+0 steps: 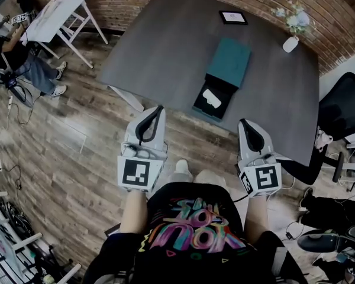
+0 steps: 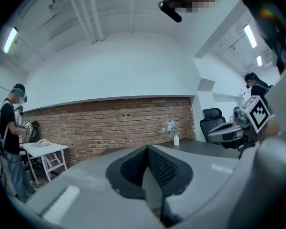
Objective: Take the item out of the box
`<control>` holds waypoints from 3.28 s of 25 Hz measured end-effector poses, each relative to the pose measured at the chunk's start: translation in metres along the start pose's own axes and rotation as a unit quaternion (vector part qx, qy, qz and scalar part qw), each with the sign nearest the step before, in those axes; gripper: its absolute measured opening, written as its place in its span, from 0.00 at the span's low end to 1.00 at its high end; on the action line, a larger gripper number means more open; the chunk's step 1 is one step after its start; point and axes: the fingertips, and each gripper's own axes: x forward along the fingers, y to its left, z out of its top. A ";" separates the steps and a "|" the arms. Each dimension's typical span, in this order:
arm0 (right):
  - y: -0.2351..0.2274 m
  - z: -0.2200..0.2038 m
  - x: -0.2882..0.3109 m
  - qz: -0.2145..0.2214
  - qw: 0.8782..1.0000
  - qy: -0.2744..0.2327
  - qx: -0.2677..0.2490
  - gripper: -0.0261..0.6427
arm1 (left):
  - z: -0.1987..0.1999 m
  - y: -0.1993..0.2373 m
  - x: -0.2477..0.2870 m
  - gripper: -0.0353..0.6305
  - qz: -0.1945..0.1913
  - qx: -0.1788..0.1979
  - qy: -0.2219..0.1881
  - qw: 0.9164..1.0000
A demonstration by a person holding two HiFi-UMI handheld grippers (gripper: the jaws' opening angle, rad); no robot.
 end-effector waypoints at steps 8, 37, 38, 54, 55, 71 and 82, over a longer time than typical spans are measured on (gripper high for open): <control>-0.001 -0.015 0.021 0.002 1.000 0.026 0.013 0.04 | -0.022 0.013 0.015 0.05 -0.003 -0.011 0.031 0.999; -0.152 -0.007 0.178 0.004 0.999 0.027 0.019 0.04 | 0.023 0.056 0.241 0.05 -0.014 0.020 0.007 1.000; -0.155 -0.009 0.179 0.004 0.999 0.028 0.019 0.04 | 0.024 0.055 0.245 0.05 -0.013 0.020 0.006 1.000; -0.164 0.001 0.179 -0.033 0.998 0.028 0.035 0.04 | 0.044 0.049 0.282 0.05 -0.076 0.031 -0.007 0.997; -0.164 0.000 0.178 -0.036 0.998 0.028 0.036 0.04 | 0.044 0.047 0.283 0.05 -0.081 0.033 -0.008 0.996; -0.160 -0.004 0.172 -0.050 0.997 0.049 0.036 0.04 | 0.034 0.028 0.287 0.05 -0.135 0.024 -0.001 0.991; -0.149 -0.021 0.171 -0.038 0.996 0.074 0.043 0.04 | 0.027 0.026 0.284 0.05 -0.142 0.017 0.005 0.990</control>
